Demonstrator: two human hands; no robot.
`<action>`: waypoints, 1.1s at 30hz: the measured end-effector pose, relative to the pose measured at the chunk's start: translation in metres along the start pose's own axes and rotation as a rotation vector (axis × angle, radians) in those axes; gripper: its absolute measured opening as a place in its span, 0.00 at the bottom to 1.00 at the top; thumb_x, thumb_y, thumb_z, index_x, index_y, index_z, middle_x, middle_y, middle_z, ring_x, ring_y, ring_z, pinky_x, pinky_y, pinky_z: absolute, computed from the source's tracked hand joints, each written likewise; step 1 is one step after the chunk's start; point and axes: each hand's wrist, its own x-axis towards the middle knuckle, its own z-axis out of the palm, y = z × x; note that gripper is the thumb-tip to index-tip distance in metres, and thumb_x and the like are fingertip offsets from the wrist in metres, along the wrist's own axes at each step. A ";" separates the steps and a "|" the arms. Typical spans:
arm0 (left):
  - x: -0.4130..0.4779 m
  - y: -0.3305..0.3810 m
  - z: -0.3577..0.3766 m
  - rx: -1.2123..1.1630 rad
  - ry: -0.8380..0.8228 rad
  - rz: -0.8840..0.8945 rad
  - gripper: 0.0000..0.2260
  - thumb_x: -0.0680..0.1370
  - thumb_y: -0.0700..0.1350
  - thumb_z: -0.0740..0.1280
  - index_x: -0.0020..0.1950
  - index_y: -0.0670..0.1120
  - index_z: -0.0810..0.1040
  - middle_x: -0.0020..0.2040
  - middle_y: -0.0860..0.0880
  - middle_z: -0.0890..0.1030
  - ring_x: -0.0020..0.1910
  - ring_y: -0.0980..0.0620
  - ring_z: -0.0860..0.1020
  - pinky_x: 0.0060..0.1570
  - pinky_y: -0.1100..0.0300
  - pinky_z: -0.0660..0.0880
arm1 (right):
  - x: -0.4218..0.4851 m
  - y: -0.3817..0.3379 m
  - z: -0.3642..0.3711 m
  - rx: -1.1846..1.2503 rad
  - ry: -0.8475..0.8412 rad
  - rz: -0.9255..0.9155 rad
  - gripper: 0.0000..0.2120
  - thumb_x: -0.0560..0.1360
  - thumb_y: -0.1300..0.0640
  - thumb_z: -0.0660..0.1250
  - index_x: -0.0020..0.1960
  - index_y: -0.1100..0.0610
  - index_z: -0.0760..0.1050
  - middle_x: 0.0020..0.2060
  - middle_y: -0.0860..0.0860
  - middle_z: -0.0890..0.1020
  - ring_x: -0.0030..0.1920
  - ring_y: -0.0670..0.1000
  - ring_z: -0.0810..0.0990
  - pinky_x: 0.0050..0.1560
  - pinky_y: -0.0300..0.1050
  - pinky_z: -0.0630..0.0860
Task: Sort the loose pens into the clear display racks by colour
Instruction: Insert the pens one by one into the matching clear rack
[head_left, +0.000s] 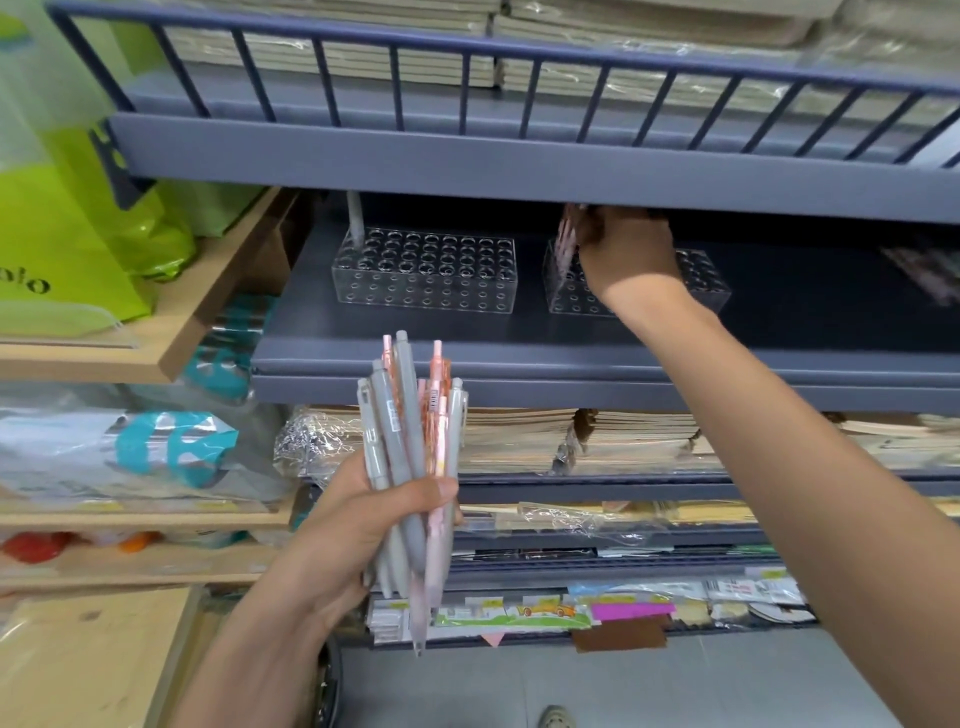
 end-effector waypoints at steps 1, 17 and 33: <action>0.001 0.000 -0.001 -0.006 0.001 0.004 0.14 0.55 0.46 0.81 0.39 0.49 0.86 0.37 0.39 0.83 0.35 0.43 0.83 0.35 0.54 0.81 | 0.002 -0.001 -0.001 -0.017 -0.027 -0.019 0.13 0.81 0.60 0.53 0.58 0.62 0.75 0.58 0.65 0.78 0.58 0.66 0.75 0.56 0.52 0.70; 0.010 -0.002 -0.003 -0.048 0.057 -0.019 0.10 0.61 0.40 0.78 0.41 0.45 0.86 0.37 0.39 0.84 0.35 0.44 0.84 0.33 0.56 0.81 | -0.088 -0.016 -0.014 0.879 -0.519 0.087 0.04 0.76 0.55 0.70 0.44 0.53 0.83 0.37 0.50 0.86 0.30 0.44 0.78 0.30 0.38 0.75; 0.008 0.000 -0.006 -0.137 0.126 -0.001 0.19 0.60 0.37 0.79 0.48 0.38 0.79 0.37 0.37 0.83 0.32 0.44 0.83 0.29 0.54 0.80 | -0.127 -0.052 -0.001 1.210 -0.558 0.096 0.05 0.76 0.63 0.69 0.51 0.62 0.76 0.36 0.56 0.83 0.34 0.51 0.81 0.37 0.43 0.79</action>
